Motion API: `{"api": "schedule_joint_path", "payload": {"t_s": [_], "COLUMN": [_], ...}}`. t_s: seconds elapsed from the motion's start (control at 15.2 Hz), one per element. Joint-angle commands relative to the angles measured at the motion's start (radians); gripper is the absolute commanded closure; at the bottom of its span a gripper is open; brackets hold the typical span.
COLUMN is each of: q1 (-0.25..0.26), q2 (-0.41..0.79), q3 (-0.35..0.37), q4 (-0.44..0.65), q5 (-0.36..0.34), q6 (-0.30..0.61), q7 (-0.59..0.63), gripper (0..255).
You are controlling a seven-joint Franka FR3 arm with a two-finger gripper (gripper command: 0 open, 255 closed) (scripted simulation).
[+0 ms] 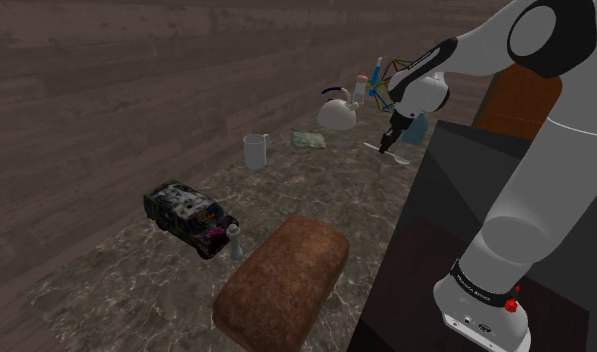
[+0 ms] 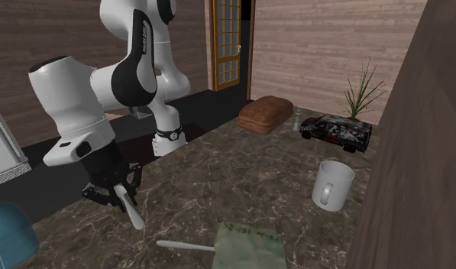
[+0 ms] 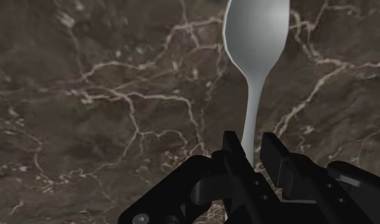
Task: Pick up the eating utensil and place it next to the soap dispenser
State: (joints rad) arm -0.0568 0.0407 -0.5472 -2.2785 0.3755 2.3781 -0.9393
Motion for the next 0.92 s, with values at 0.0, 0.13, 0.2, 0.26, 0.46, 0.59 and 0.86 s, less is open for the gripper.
{"api": "schedule_joint_path", "payload": {"t_s": [0.0,0.13,0.2,0.26,0.46,0.59,0.86], "q1": [0.0,0.0,0.0,0.0,0.0,0.0,-0.01], "q2": [0.0,0.0,0.0,0.0,0.0,0.0,-0.098], "q3": [0.0,0.0,0.0,0.0,0.0,0.0,-0.013], "q4": [-0.001,-0.001,-0.001,-0.001,-0.001,-0.001,0.03], "q5": [0.001,0.001,0.001,0.001,0.001,0.001,-0.102], "q6": [0.001,0.001,0.001,0.001,0.001,0.001,-0.103], "q7": [-0.001,-0.001,-0.001,-0.001,-0.001,-0.001,0.069], "gripper": [255,255,255,0,0,0,0]}}
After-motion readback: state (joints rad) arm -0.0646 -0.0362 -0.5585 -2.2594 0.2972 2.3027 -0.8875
